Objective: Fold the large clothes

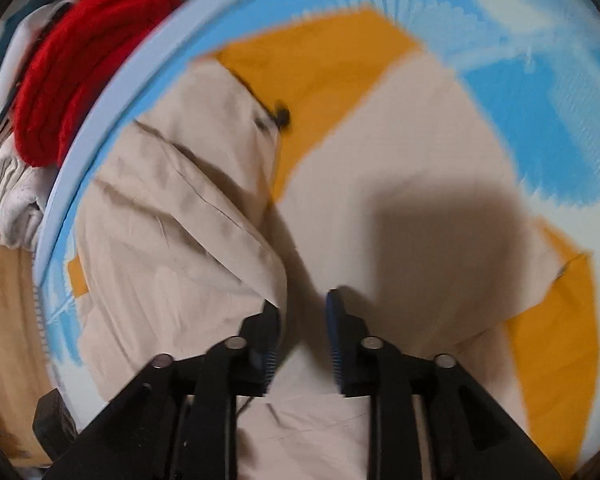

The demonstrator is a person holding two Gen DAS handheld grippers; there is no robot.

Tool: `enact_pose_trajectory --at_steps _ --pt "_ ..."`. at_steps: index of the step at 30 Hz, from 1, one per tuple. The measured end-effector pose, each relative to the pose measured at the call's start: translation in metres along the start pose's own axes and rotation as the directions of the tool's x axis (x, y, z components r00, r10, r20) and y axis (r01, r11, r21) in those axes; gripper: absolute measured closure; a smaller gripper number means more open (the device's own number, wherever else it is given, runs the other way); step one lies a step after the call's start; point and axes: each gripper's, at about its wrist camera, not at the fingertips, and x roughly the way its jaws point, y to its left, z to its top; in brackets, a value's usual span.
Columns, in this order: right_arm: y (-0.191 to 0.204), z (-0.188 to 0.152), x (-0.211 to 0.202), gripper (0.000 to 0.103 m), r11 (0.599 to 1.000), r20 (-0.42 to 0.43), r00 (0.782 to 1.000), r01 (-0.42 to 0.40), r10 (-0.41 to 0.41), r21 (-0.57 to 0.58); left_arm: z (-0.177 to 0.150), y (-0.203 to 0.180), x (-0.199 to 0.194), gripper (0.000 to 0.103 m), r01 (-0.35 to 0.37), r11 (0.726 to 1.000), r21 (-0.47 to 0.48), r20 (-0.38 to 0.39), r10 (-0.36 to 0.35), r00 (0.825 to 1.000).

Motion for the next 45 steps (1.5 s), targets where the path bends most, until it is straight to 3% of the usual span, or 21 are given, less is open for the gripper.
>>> enact_pose_trajectory --at_steps 3,6,8,10,12,14,17,19,21,24,29,31,33,35,40,43,45 --pt "0.027 -0.002 -0.03 0.073 0.991 0.159 0.987 0.046 -0.026 -0.124 0.006 -0.001 -0.012 0.08 -0.018 1.0 -0.01 0.023 0.018 1.0" --pt "0.056 -0.01 -0.047 0.071 0.964 0.266 0.963 0.035 0.038 -0.265 0.005 -0.004 -0.032 0.08 -0.037 0.999 -0.023 0.081 0.039 0.996" --pt "0.071 -0.016 -0.044 0.068 0.944 0.259 0.961 -0.01 0.101 -0.33 0.009 -0.006 -0.046 0.08 -0.076 0.997 -0.033 0.137 0.08 0.987" --pt "0.085 -0.02 -0.021 0.066 0.92 0.151 0.979 -0.067 0.135 -0.386 0.008 -0.006 -0.06 0.08 -0.113 0.992 -0.049 0.19 0.121 0.974" --pt "0.087 -0.025 0.011 0.066 0.908 0.059 0.997 -0.013 0.042 -0.42 0.007 -0.005 -0.078 0.08 -0.135 0.988 -0.082 0.248 0.151 0.957" --pt "0.081 -0.032 0.038 0.066 0.904 -0.013 0.999 0.036 -0.046 -0.425 0.008 -0.006 -0.091 0.08 -0.135 0.985 -0.105 0.289 0.16 0.944" --pt "0.08 -0.034 0.038 0.066 0.908 0.015 0.999 0.051 -0.049 -0.415 0.004 0.006 -0.12 0.08 -0.126 0.983 -0.134 0.352 0.166 0.921" --pt "0.088 -0.039 0.014 0.066 0.887 0.115 0.993 0.055 -0.003 -0.458 0.0 0.015 -0.137 0.08 -0.103 0.984 -0.149 0.391 0.154 0.907" --pt "0.093 -0.049 -0.015 0.066 0.866 0.224 0.974 0.078 0.039 -0.494 -0.005 0.018 -0.152 0.08 -0.095 0.984 -0.153 0.424 0.152 0.893" --pt "0.088 -0.069 -0.064 0.066 0.867 0.357 0.93 0.102 0.09 -0.487 -0.02 0.027 -0.18 0.078 -0.106 0.982 -0.159 0.496 0.172 0.851" --pt "0.06 -0.108 -0.149 0.066 0.891 0.471 0.874 0.116 0.119 -0.44 -0.069 0.046 -0.218 0.073 -0.127 0.973 -0.194 0.605 0.221 0.765" --pt "0.047 -0.132 -0.184 0.066 0.885 0.529 0.843 0.167 0.1 -0.434 -0.087 0.051 -0.228 0.069 -0.139 0.973 -0.186 0.626 0.226 0.747" --pt "0.028 -0.148 -0.215 0.066 0.889 0.564 0.821 0.188 0.092 -0.418 -0.118 0.057 -0.24 0.064 -0.152 0.973 -0.174 0.661 0.23 0.714" --pt "0.002 -0.168 -0.247 0.066 0.898 0.581 0.81 0.194 0.08 -0.394 -0.146 0.062 -0.246 0.061 -0.166 0.968 -0.191 0.674 0.252 0.695" --pt "-0.057 -0.215 -0.281 0.066 0.902 0.628 0.778 0.254 0.024 -0.349 -0.219 0.068 -0.249 0.059 -0.19 0.963 -0.191 0.658 0.269 0.703" --pt "-0.097 -0.236 -0.286 0.066 0.921 0.611 0.791 0.256 -0.024 -0.295 -0.251 0.069 -0.246 0.059 -0.185 0.969 -0.163 0.649 0.247 0.72" --pt "-0.119 -0.244 -0.292 0.067 0.941 0.607 0.794 0.209 -0.004 -0.267 -0.269 0.077 -0.244 0.06 -0.196 0.969 -0.15 0.638 0.247 0.73"
